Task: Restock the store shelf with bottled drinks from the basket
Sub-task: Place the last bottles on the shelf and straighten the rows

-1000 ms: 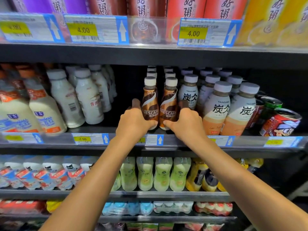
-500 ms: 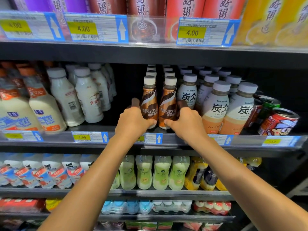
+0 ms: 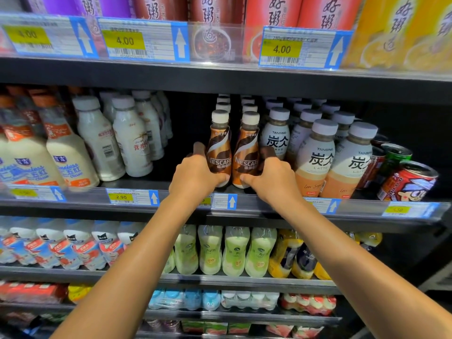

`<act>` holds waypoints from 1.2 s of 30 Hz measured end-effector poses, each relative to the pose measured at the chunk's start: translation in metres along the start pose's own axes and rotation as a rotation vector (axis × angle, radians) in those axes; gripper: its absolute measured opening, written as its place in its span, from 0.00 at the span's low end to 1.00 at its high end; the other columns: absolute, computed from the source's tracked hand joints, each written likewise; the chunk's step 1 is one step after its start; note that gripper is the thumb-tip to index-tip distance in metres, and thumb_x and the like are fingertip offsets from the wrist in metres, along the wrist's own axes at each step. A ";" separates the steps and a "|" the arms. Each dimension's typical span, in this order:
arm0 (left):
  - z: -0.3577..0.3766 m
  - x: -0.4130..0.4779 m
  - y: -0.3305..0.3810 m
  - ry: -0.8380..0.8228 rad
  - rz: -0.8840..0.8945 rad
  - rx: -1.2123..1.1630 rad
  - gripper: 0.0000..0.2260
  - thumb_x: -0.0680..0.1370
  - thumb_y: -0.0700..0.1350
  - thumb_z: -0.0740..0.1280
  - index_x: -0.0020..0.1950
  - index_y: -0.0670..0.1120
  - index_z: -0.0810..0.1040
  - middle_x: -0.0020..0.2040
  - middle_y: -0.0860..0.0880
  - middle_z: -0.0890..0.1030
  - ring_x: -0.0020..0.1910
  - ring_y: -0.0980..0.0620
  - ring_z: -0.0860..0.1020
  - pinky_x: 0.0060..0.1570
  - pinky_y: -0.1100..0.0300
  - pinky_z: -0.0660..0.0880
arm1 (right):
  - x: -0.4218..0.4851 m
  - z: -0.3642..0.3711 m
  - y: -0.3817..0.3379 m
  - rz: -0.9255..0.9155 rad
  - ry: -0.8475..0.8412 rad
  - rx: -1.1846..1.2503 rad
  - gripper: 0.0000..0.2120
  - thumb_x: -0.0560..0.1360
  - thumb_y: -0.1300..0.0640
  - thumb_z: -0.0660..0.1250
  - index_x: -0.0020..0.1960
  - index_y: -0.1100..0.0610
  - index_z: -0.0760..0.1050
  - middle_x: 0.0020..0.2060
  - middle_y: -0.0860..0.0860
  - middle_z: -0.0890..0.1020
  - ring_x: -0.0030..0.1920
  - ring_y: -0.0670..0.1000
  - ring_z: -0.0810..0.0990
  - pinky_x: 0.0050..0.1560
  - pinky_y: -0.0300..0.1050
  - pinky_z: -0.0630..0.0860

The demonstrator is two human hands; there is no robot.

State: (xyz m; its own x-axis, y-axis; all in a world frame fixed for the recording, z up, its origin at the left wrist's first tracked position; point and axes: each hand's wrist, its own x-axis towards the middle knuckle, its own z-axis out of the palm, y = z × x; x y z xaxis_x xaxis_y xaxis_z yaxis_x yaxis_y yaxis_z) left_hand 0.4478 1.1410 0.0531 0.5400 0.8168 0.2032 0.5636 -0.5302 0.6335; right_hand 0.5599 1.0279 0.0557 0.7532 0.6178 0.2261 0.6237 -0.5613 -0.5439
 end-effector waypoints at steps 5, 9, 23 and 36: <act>0.000 -0.001 0.002 -0.002 -0.013 0.004 0.28 0.71 0.56 0.76 0.63 0.46 0.69 0.47 0.50 0.74 0.45 0.50 0.73 0.41 0.54 0.71 | 0.000 0.000 0.000 -0.004 -0.003 0.016 0.23 0.72 0.45 0.74 0.57 0.58 0.73 0.54 0.58 0.80 0.55 0.61 0.78 0.54 0.56 0.78; 0.000 -0.003 0.003 0.007 -0.024 0.009 0.29 0.70 0.57 0.77 0.63 0.45 0.69 0.47 0.49 0.74 0.45 0.49 0.72 0.41 0.53 0.71 | -0.001 0.000 0.000 -0.004 -0.002 0.005 0.21 0.72 0.44 0.73 0.54 0.59 0.73 0.52 0.57 0.80 0.53 0.60 0.78 0.52 0.55 0.78; 0.003 -0.001 0.001 0.036 -0.030 0.041 0.30 0.69 0.59 0.77 0.62 0.46 0.69 0.45 0.51 0.72 0.45 0.49 0.72 0.40 0.53 0.72 | -0.001 0.000 0.001 -0.008 0.010 -0.006 0.20 0.72 0.43 0.73 0.50 0.58 0.73 0.50 0.56 0.79 0.51 0.59 0.78 0.51 0.56 0.79; -0.001 -0.001 0.002 -0.010 0.045 0.051 0.21 0.73 0.59 0.73 0.54 0.48 0.69 0.44 0.52 0.75 0.44 0.50 0.75 0.43 0.55 0.73 | 0.003 -0.004 0.006 -0.034 -0.033 0.070 0.21 0.72 0.45 0.74 0.54 0.58 0.73 0.53 0.56 0.79 0.54 0.59 0.77 0.54 0.54 0.78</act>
State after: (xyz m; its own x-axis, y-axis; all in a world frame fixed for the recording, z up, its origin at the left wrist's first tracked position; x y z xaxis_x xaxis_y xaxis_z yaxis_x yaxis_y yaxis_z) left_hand 0.4481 1.1394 0.0551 0.5716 0.7896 0.2230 0.5696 -0.5775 0.5848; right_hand 0.5664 1.0245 0.0561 0.7235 0.6546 0.2191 0.6320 -0.5006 -0.5915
